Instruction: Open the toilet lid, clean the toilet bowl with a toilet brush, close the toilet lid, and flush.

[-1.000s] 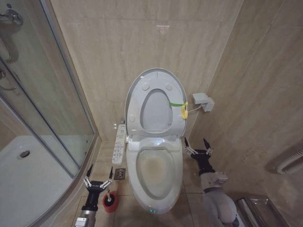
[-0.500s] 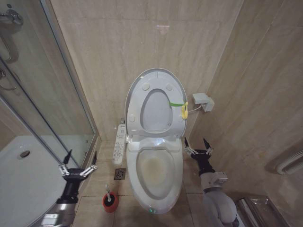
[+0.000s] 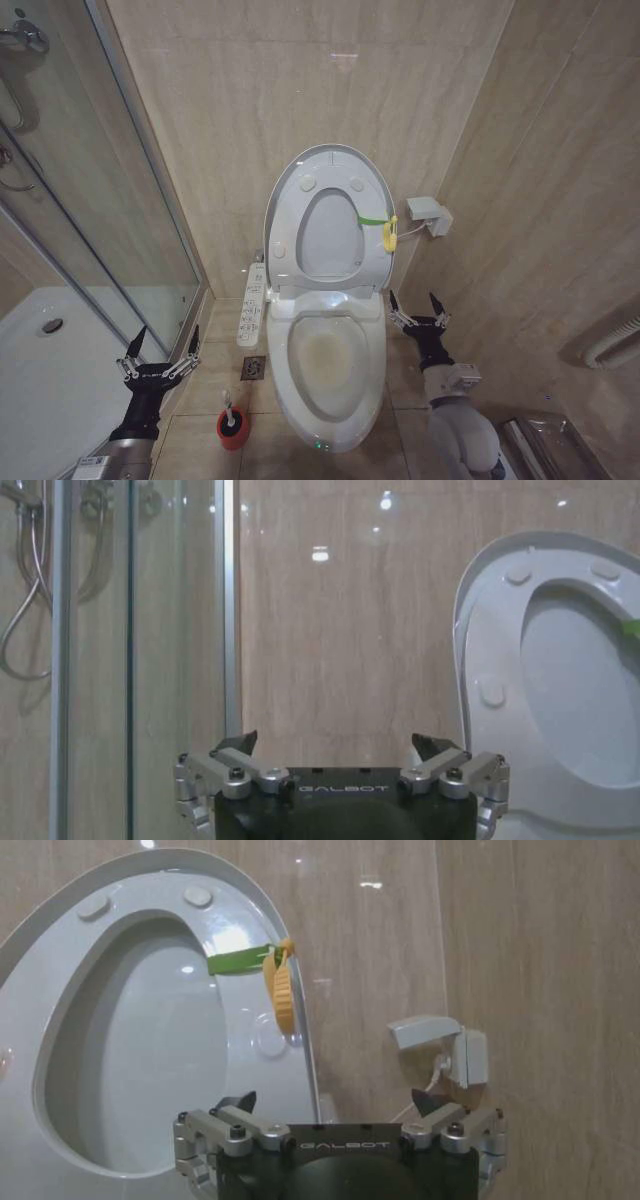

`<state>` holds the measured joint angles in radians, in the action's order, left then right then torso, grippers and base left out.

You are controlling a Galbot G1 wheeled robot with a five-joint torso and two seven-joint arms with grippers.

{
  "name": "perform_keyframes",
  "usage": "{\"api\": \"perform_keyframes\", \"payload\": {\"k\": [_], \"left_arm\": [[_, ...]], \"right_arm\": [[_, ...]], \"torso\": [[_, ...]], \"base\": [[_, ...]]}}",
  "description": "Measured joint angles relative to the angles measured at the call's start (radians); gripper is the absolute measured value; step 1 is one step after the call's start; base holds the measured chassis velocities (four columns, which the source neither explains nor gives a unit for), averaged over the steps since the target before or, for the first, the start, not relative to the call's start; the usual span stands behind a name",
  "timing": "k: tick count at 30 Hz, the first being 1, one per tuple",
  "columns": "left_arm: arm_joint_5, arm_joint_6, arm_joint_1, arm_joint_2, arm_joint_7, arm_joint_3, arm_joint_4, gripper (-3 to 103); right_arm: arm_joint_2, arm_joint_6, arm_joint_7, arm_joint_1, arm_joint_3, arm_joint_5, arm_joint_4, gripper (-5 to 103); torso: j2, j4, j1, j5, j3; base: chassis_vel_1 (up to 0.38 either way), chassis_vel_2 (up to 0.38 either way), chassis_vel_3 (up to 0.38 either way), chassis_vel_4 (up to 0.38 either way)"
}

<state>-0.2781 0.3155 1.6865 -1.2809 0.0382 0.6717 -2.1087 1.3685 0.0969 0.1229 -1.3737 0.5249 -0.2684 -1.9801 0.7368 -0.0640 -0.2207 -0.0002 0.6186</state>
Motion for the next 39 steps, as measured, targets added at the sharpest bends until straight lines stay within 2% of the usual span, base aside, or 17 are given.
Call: {"api": "perform_keyframes", "payload": {"k": [5,10,17,39], "left_arm": [[-0.004,-0.038,0.000,-0.006,-0.002,-0.005,0.011,100],[-0.002,-0.049,-0.004,-0.011,0.015,-0.017,0.011,100],[0.022,-0.051,-0.003,-0.008,0.034,-0.020,0.010,100],[0.075,-0.034,0.006,0.001,0.030,-0.030,-0.009,100]], "right_arm": [[0.000,0.000,0.000,0.000,0.000,0.000,0.000,100],[0.000,0.000,0.000,0.000,0.000,0.000,0.000,100],[0.000,0.000,0.000,0.000,0.000,0.000,0.000,100],[0.000,0.000,0.000,0.000,0.000,0.000,0.000,100]], "torso": [[0.000,0.0000,0.000,0.0002,0.000],[0.000,0.0000,0.000,0.0001,0.000],[0.000,0.0001,0.000,0.0002,0.000],[0.000,0.0000,0.000,0.0002,0.000]], "base": [[0.000,0.000,0.000,0.000],[0.000,0.000,0.000,0.000],[0.000,0.000,0.000,0.000],[0.000,0.000,0.000,0.000]]}}
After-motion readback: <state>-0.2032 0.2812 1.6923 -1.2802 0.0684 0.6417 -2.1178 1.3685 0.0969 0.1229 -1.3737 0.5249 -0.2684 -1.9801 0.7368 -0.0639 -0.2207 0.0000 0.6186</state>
